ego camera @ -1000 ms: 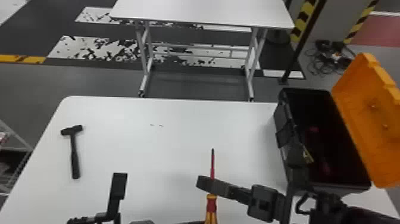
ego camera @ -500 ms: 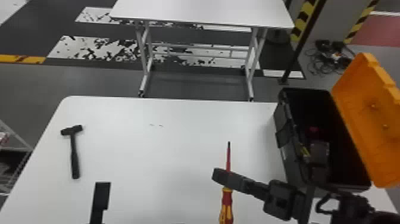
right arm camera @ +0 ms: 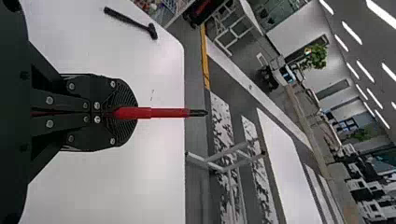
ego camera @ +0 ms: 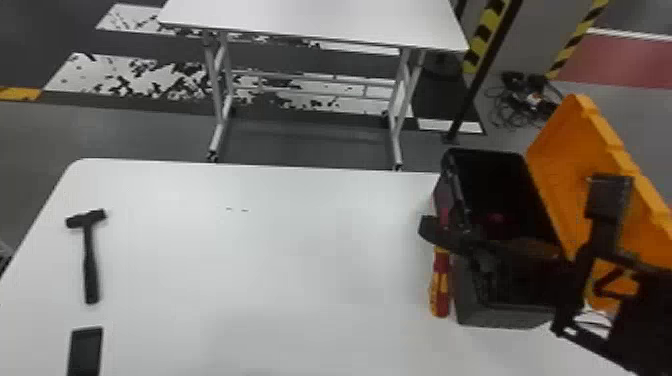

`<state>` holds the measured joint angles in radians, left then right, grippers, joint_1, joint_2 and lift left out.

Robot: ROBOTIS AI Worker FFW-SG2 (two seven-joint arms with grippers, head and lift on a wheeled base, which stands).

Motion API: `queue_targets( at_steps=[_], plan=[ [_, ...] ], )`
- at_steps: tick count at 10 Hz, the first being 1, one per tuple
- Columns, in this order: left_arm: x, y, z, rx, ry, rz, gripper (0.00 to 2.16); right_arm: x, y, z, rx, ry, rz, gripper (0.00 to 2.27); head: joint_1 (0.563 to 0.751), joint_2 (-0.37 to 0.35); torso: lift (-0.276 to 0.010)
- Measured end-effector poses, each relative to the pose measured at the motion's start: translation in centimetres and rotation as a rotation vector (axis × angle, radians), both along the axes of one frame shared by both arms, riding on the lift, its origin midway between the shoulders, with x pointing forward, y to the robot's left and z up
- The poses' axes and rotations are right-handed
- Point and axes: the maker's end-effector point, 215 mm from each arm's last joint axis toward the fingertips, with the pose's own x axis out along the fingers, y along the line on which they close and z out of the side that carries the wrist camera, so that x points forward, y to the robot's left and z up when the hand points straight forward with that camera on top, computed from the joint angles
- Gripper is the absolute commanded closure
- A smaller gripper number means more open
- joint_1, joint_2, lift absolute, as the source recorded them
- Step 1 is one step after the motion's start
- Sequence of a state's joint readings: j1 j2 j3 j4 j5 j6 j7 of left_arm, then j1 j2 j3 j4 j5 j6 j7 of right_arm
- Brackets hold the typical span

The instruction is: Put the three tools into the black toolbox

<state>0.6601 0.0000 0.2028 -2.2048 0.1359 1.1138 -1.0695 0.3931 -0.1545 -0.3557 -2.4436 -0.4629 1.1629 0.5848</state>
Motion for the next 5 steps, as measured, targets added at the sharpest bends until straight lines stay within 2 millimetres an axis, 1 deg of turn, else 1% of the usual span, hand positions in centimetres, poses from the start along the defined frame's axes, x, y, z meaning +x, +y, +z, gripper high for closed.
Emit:
queue_targets(
  at_steps=[1, 2, 4, 5],
  plan=[
    [-0.2, 0.2, -0.3, 0.002, 0.008, 0.001, 0.07, 1.2, -3.0, 0.2, -0.068, -0.021, -0.034, 2.25, 0.695, -0.210, -0.051],
    [-0.5, 0.4, -0.7, 0.005, 0.017, 0.002, 0.07, 2.2, -5.8, 0.3, -0.137, -0.038, -0.060, 2.25, 0.695, -0.263, -0.051],
    [-1.1, 1.1, -1.0, 0.011, 0.028, 0.012, 0.08, 4.1, -10.2, -0.1, -0.245, -0.059, -0.103, 2.25, 0.695, -0.338, -0.051],
    [-1.3, 1.4, -1.1, 0.012, 0.028, 0.016, 0.08, 4.9, -11.9, -0.3, -0.283, -0.081, -0.117, 2.25, 0.695, -0.350, -0.051]
  ],
)
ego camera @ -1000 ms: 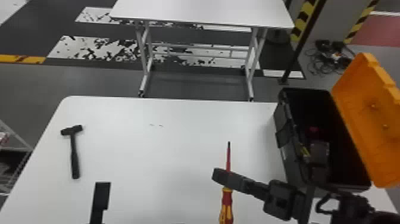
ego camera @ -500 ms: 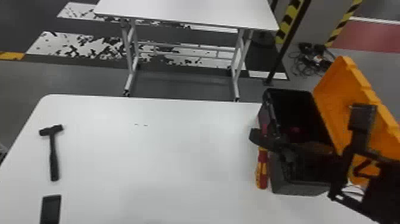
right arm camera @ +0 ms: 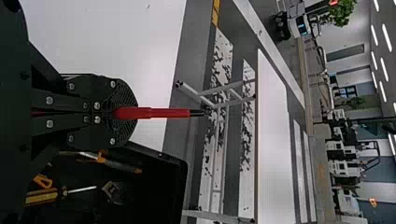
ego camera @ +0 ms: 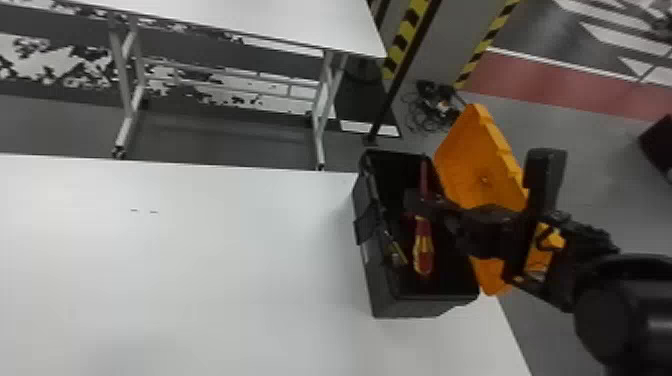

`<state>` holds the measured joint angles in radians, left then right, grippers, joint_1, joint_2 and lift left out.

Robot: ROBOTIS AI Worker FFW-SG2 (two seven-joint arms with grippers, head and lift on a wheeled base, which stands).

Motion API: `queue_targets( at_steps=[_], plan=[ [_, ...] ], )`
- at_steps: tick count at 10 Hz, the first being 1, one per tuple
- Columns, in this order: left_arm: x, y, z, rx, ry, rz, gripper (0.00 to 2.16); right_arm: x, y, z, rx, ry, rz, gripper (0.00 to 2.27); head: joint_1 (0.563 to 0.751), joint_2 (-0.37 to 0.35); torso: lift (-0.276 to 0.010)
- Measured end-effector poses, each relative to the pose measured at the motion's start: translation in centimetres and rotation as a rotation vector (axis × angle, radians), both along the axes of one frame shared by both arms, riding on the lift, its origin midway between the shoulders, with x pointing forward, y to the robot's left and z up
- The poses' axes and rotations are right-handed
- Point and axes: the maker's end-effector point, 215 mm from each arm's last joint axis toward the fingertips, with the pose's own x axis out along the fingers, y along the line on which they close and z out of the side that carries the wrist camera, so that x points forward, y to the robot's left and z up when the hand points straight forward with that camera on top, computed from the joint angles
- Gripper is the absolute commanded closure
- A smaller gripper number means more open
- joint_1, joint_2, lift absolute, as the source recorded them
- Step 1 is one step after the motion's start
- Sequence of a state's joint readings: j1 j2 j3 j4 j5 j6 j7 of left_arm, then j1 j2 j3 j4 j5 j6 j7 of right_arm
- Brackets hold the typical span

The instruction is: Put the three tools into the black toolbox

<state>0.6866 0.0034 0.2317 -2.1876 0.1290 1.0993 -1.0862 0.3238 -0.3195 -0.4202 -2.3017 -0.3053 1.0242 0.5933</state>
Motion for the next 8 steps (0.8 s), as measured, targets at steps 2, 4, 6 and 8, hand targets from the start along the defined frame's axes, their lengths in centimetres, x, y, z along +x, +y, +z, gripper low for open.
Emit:
queue_targets(
  at_steps=[2, 4, 6, 8],
  plan=[
    [-0.2, 0.8, 0.5, -0.005, -0.009, 0.009, 0.08, 1.0, -2.0, 0.0, -0.049, -0.079, 0.027, 2.25, 0.695, -0.350, -0.051],
    [-0.5, 2.0, 1.0, -0.005, -0.015, 0.028, 0.08, 1.6, -4.3, -1.0, -0.068, -0.146, 0.030, 2.25, 0.695, -0.350, -0.051],
    [-0.9, 2.4, 0.8, 0.000, -0.005, 0.039, 0.08, 1.8, -6.8, -2.9, -0.032, -0.165, 0.012, 1.78, 0.695, -0.350, -0.051],
    [-1.0, 2.5, 0.7, 0.008, -0.004, 0.042, 0.09, 1.8, -7.9, -3.8, -0.004, -0.157, -0.004, 0.00, 0.695, -0.350, -0.051]
  ],
)
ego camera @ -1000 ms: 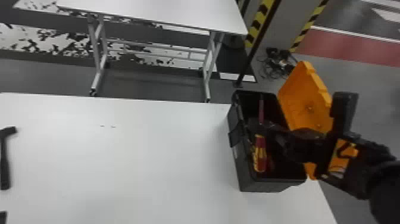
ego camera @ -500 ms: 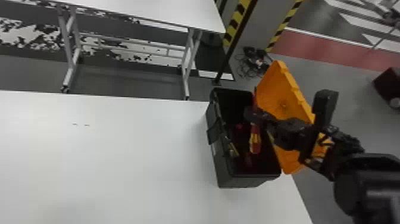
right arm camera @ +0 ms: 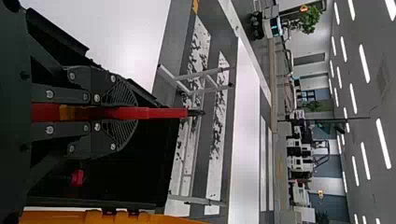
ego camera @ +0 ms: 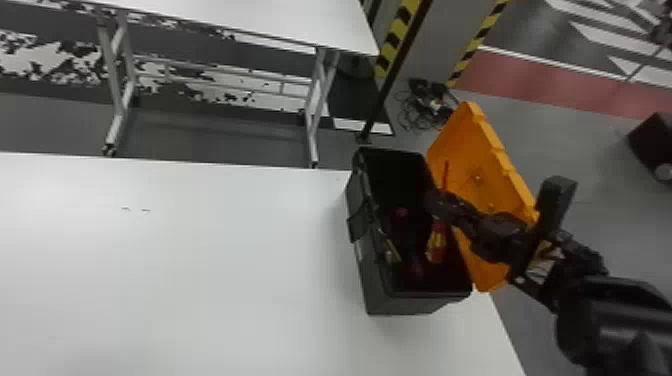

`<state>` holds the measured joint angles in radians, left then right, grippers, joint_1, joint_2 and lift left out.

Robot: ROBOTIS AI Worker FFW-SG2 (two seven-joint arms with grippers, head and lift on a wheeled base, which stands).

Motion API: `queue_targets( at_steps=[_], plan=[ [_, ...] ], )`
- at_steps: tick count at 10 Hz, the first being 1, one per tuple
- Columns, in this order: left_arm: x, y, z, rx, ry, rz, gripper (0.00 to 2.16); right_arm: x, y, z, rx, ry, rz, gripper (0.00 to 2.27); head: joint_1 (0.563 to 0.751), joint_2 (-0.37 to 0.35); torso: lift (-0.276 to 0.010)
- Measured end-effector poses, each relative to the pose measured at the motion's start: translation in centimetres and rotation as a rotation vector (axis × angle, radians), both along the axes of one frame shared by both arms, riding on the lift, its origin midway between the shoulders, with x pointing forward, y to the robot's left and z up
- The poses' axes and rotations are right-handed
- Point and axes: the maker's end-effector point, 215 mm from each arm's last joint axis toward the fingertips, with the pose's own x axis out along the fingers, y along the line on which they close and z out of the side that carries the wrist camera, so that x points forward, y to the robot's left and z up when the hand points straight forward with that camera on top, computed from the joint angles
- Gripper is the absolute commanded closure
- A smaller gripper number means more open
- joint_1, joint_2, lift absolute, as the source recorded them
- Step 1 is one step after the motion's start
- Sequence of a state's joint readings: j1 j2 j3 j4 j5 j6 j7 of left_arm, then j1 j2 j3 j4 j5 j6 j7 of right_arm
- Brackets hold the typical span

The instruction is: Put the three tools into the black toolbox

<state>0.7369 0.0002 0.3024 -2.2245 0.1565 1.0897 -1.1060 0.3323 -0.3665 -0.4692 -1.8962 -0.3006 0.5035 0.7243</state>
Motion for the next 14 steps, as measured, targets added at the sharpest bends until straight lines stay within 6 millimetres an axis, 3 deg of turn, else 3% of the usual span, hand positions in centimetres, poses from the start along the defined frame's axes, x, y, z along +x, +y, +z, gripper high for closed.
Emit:
queue_targets(
  at_steps=[1, 2, 4, 6, 7, 8, 11, 14],
  plan=[
    [0.0, 0.1, 0.0, 0.009, 0.003, 0.003, 0.08, -0.5, 0.4, 0.0, 0.059, 0.028, 0.002, 0.05, 0.695, -0.350, -0.051],
    [0.1, 0.4, 0.1, 0.016, 0.005, 0.010, 0.08, -1.6, 2.1, 0.0, 0.153, 0.079, 0.008, 0.07, 0.695, -0.350, -0.051],
    [0.6, 1.5, -0.3, 0.059, 0.018, 0.042, 0.09, -5.0, 9.7, 0.7, 0.334, 0.130, 0.071, 0.08, 0.695, -0.321, -0.051],
    [1.4, 3.6, -0.7, 0.105, 0.039, 0.088, 0.08, -8.8, 19.2, -1.4, 0.461, 0.234, 0.174, 0.08, 0.695, -0.076, -0.051],
    [1.6, 4.9, -1.0, 0.127, 0.074, 0.118, 0.08, -9.9, 23.0, -3.5, 0.467, 0.274, 0.197, 0.08, 0.695, 0.038, -0.051],
    [1.7, 6.3, -1.2, 0.145, 0.106, 0.149, 0.09, -10.9, 25.4, -4.8, 0.477, 0.298, 0.211, 0.08, 0.695, 0.137, -0.051],
    [1.8, 11.9, -1.6, 0.203, 0.215, 0.287, 0.08, -12.8, 28.3, -5.4, 0.508, 0.321, 0.229, 0.08, 0.695, 0.321, -0.051],
    [1.2, 18.1, -2.0, 0.308, 0.301, 0.437, 0.08, -13.1, 29.2, -4.7, 0.499, 0.322, 0.258, 0.08, 0.695, 0.350, -0.051]
  ],
)
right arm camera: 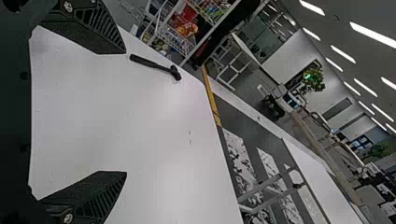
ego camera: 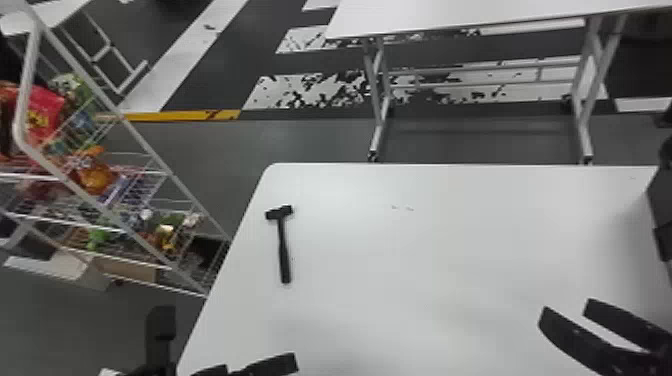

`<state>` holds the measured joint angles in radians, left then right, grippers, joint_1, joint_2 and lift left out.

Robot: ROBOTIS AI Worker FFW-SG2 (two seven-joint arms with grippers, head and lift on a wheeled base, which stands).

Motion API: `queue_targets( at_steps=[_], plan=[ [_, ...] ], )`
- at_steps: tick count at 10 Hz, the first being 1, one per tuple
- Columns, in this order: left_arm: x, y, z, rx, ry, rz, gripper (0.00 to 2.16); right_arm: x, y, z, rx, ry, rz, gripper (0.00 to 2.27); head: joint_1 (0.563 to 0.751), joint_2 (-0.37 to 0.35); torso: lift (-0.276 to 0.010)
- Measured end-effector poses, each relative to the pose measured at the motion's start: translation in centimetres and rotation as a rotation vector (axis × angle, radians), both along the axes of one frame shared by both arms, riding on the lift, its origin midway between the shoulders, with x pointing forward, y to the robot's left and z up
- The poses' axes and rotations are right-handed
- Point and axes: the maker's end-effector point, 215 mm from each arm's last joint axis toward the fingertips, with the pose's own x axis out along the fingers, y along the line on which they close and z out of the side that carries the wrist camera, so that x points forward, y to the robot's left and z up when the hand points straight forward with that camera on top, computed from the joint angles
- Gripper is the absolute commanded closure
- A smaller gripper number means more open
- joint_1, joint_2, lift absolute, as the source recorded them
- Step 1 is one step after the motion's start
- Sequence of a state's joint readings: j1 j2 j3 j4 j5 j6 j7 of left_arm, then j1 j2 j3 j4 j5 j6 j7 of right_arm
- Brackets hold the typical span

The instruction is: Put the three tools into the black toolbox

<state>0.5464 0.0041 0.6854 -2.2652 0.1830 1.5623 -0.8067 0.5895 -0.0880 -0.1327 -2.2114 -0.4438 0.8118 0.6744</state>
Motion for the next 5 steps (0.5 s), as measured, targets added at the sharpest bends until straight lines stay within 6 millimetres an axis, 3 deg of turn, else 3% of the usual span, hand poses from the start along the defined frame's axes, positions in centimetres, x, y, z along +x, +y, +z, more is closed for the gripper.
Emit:
queue_targets(
  at_steps=[2, 5],
  plan=[
    [2.0, 3.1, 0.0, 0.125, 0.008, 0.032, 0.08, -0.5, 0.2, 0.4, 0.013, 0.000, 0.014, 0.08, 0.695, 0.350, -0.051],
    [2.9, 5.4, -2.1, 0.359, 0.108, 0.000, 0.08, -0.8, 0.4, 0.5, 0.025, 0.002, 0.023, 0.08, 0.695, 0.350, -0.051]
  ],
)
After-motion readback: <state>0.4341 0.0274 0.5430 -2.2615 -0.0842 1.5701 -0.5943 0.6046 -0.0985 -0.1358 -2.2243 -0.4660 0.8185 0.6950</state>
